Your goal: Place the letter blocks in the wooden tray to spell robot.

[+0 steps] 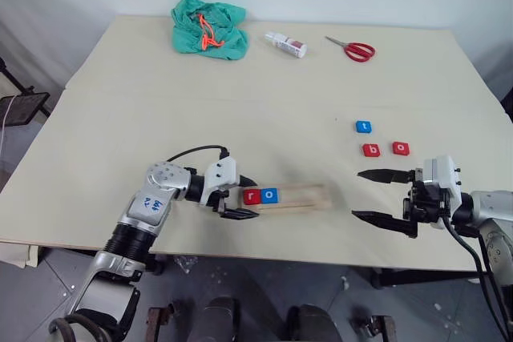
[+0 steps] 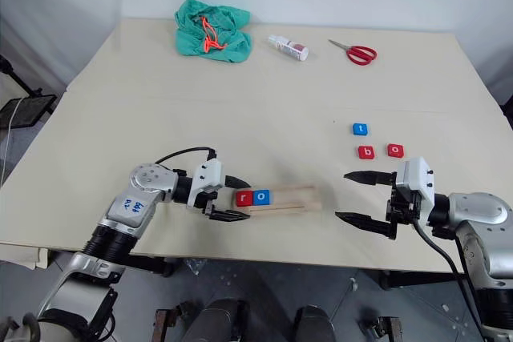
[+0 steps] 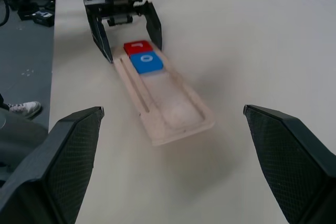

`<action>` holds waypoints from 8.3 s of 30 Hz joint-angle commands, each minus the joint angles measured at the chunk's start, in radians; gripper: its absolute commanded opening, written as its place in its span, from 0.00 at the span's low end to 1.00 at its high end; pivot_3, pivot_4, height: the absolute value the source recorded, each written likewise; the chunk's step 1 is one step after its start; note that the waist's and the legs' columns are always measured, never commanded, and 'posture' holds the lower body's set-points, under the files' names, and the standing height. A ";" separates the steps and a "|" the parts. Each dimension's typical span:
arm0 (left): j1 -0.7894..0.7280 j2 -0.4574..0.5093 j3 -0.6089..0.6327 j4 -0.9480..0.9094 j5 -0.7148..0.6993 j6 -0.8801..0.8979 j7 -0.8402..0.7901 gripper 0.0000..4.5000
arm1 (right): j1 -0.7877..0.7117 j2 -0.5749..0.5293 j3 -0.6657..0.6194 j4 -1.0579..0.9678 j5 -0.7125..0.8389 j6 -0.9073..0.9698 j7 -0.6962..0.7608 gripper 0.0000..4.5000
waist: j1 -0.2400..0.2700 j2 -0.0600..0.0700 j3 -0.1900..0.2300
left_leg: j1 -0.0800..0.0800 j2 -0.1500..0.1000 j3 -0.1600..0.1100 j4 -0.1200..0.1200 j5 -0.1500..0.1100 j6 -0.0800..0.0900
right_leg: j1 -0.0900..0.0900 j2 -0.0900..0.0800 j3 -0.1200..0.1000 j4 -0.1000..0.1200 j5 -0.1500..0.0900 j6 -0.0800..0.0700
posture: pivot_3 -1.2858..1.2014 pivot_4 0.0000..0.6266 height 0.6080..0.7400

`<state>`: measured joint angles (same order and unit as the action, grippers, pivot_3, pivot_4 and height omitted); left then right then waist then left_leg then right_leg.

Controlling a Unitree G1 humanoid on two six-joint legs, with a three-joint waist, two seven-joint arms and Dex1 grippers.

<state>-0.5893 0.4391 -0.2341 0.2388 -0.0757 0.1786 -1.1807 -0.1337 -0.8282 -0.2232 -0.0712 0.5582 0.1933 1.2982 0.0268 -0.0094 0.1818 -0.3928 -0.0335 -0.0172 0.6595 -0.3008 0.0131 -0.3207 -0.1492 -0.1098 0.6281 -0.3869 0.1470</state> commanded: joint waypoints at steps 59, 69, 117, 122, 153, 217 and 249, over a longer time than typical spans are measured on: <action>0.058 0.027 0.163 0.073 -0.271 -0.269 -0.209 0.99 | 0.113 0.206 -0.173 -0.131 -0.100 0.178 -0.686 1.00 | -0.002 0.001 0.000 | 0.000 0.000 0.000 -0.001 0.000 0.000 | 0.000 0.000 0.001 0.000 0.000 0.000 | 0.52 0.24 1.00; 0.024 0.040 0.206 0.239 -0.285 -0.417 -0.268 0.99 | 0.210 0.272 -0.167 -0.258 -0.073 0.208 -0.758 1.00 | -0.004 0.001 -0.001 | 0.002 0.000 0.000 -0.002 0.000 0.000 | -0.001 0.000 0.002 0.001 0.000 0.000 | 0.52 0.24 1.00; 0.241 0.080 0.278 -0.030 -0.312 -0.358 -0.137 0.99 | -0.340 0.385 0.036 0.343 -0.279 0.167 -0.914 1.00 | -0.031 0.002 -0.001 | 0.003 0.000 -0.001 -0.006 0.000 0.000 | -0.003 0.000 0.003 0.002 0.000 0.000 | 0.52 0.24 1.00; 0.252 0.084 0.278 -0.052 -0.315 -0.350 -0.117 0.99 | -0.378 0.414 0.049 0.423 -0.300 0.132 -0.914 1.00 | -0.035 0.002 -0.001 | 0.003 0.001 0.000 -0.006 0.000 0.000 | -0.002 0.000 0.003 0.002 0.000 0.000 | 0.52 0.24 1.00; 0.170 0.086 0.256 0.043 -0.344 -0.360 -0.215 1.00 | 0.061 0.471 -0.037 -0.464 -0.208 0.585 -1.104 0.33 | -0.023 0.002 -0.001 | 0.004 0.000 0.000 -0.007 0.000 0.000 | -0.003 0.000 0.005 0.001 0.000 0.000 | 0.52 0.24 1.00; 0.259 0.108 0.281 -0.074 -0.351 -0.324 -0.159 1.00 | -0.448 -0.106 0.285 0.740 -0.422 -0.467 0.268 0.92 | -0.029 0.002 -0.001 | 0.003 0.000 0.000 -0.006 0.001 0.001 | -0.001 0.000 0.002 -0.001 0.000 0.000 | 0.52 0.24 1.00; 0.288 0.124 0.288 -0.113 -0.354 -0.312 -0.110 1.00 | -0.467 -0.034 0.299 0.455 -0.290 -0.113 0.153 0.33 | -0.027 0.003 -0.001 | 0.003 0.002 0.000 -0.004 0.001 0.000 | -0.001 0.000 0.003 -0.001 0.000 0.000 | 0.52 0.24 1.00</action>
<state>-0.2886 0.5651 0.0529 0.1317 -0.4116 -0.1185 -1.2811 -0.6186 -0.8477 0.1158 0.5213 0.2132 -0.0337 1.4852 0.0000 -0.0065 0.1810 -0.3907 -0.0321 -0.0175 0.6551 -0.2999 0.0135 -0.3220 -0.1490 -0.1067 0.6271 -0.3868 0.1468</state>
